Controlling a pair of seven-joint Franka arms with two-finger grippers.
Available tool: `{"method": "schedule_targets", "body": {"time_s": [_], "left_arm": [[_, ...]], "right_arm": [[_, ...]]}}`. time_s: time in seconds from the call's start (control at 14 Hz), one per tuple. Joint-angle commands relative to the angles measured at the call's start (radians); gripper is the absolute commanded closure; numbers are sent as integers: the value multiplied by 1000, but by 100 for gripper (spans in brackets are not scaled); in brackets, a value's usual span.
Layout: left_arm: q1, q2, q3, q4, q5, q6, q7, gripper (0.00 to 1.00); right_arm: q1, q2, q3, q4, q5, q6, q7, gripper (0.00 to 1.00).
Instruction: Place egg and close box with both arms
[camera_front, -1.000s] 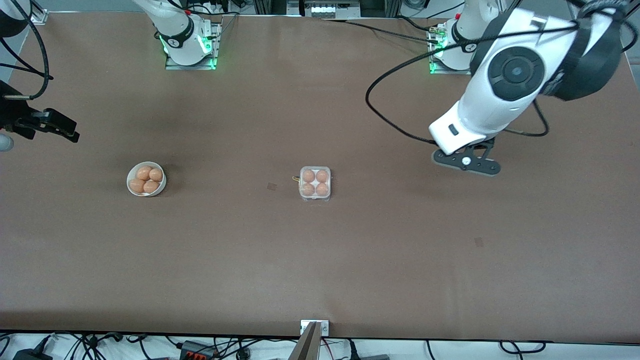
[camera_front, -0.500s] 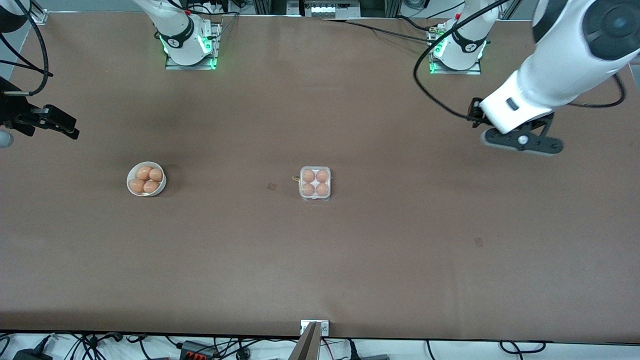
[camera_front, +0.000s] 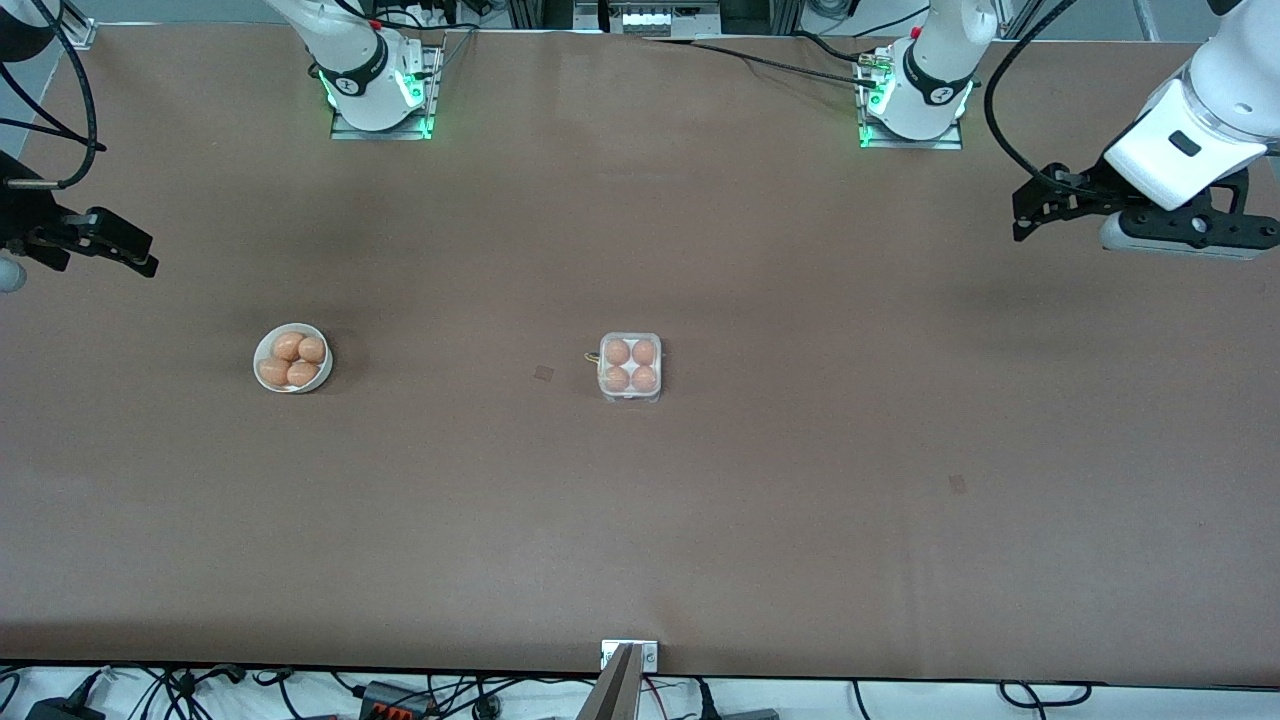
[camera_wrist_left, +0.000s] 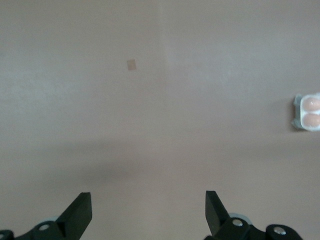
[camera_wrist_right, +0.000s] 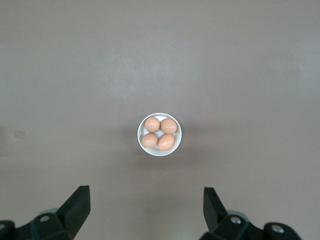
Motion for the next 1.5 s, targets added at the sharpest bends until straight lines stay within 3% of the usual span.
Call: {"method": "schedule_targets", "body": {"time_s": [0.0, 0.29, 1.43], "left_arm": [[2, -45, 7, -53, -13, 54, 13, 0], [10, -8, 1, 20, -8, -74, 7, 0], [31, 29, -5, 68, -17, -70, 5, 0]], "right_arm": [[-2, -29, 3, -28, -2, 2, -17, 0], [-1, -29, 4, -28, 1, 1, -15, 0], [-1, -33, 4, -26, 5, -8, -11, 0]]}}
